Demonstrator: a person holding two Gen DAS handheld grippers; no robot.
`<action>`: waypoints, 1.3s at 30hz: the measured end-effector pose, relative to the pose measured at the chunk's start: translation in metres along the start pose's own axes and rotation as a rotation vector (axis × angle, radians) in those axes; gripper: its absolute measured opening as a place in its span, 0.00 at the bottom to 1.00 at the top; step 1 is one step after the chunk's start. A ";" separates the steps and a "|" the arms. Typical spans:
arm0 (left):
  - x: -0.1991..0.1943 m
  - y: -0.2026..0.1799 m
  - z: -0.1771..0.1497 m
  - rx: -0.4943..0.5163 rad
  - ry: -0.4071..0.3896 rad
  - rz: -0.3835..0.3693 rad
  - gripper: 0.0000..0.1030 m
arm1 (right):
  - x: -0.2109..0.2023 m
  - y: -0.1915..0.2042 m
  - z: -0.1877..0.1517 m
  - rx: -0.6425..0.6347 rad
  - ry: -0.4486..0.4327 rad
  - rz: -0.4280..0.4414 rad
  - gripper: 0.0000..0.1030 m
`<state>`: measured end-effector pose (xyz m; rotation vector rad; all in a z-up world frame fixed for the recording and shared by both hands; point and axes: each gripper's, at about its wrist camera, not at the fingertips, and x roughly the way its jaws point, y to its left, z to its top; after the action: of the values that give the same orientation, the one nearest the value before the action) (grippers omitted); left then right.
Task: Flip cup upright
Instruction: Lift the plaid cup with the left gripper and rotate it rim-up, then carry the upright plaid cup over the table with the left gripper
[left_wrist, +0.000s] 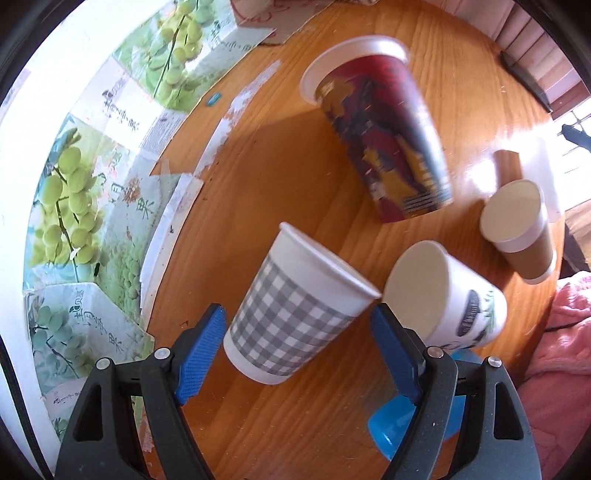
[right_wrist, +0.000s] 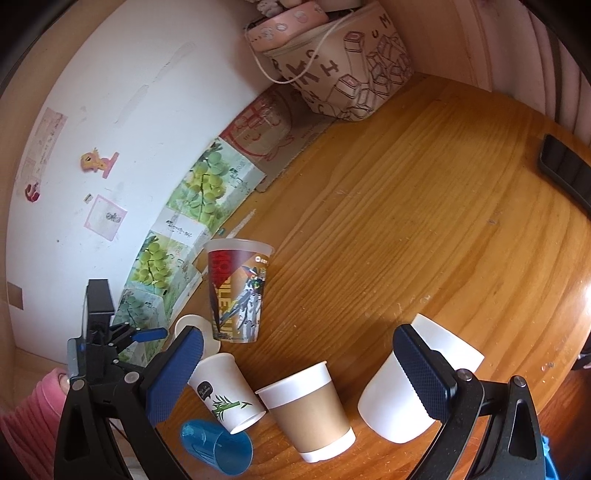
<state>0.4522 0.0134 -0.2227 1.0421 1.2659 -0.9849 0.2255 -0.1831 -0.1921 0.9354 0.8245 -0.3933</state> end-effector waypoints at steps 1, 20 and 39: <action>0.003 0.002 0.001 -0.004 0.003 -0.001 0.81 | 0.001 0.002 0.000 -0.010 0.000 0.010 1.00; 0.046 0.016 0.032 -0.093 -0.031 0.040 0.76 | 0.042 0.032 0.000 -0.108 0.144 0.164 1.00; -0.015 0.025 -0.020 -0.394 -0.210 0.093 0.72 | 0.076 0.090 -0.008 -0.292 0.272 0.254 1.00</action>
<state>0.4699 0.0393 -0.2070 0.6674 1.1663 -0.7149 0.3264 -0.1234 -0.2036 0.8159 0.9662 0.0772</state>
